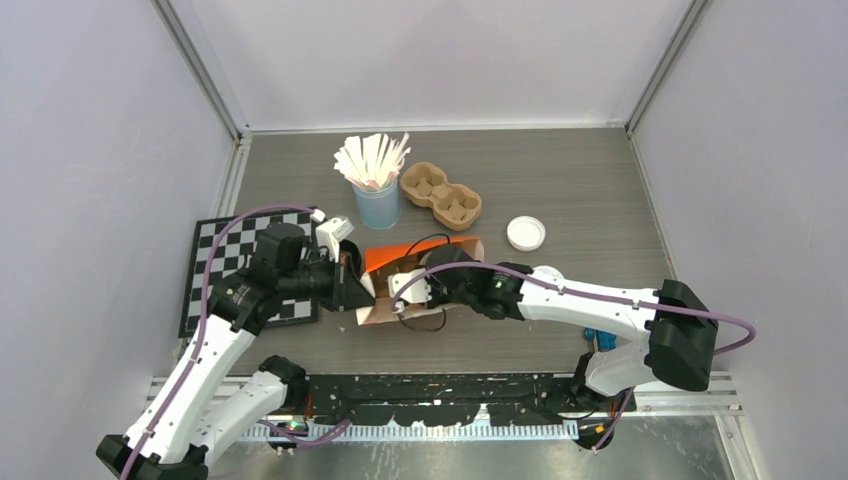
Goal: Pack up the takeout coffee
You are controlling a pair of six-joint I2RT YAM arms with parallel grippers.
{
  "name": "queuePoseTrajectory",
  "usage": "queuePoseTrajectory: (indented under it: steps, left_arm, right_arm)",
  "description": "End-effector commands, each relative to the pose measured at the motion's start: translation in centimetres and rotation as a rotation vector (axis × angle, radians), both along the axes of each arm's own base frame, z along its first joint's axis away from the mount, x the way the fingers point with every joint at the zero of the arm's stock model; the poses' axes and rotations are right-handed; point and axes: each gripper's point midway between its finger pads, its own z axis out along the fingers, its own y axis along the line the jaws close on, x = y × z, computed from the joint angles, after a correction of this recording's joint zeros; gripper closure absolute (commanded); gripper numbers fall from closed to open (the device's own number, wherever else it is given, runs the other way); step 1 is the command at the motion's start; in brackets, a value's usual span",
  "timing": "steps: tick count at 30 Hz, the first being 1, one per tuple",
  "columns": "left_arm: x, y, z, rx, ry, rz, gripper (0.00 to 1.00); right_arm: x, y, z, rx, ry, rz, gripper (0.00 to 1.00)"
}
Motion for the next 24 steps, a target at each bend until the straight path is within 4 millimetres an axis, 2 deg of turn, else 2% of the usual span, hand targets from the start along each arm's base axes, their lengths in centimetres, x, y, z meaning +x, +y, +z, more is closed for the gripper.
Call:
queuePoseTrajectory:
  steps: [1, 14, 19, 24]
  left_arm:
    - [-0.7, -0.4, 0.8, -0.04, 0.005, -0.029, 1.0]
    - [-1.2, -0.3, 0.4, -0.044, 0.007, -0.03, 1.0]
    - [-1.0, -0.3, 0.5, -0.042, 0.003, -0.027, 1.0]
    - [-0.8, -0.3, 0.6, -0.043, -0.014, -0.03, 1.0]
  right_arm:
    - [1.4, 0.8, 0.3, 0.077, -0.029, -0.053, 0.65]
    - [2.6, 1.4, 0.6, 0.114, -0.031, -0.085, 0.65]
    - [2.1, 1.4, 1.6, 0.118, -0.024, -0.056, 0.64]
    - [0.8, 0.3, 2.7, 0.089, 0.009, -0.035, 0.57]
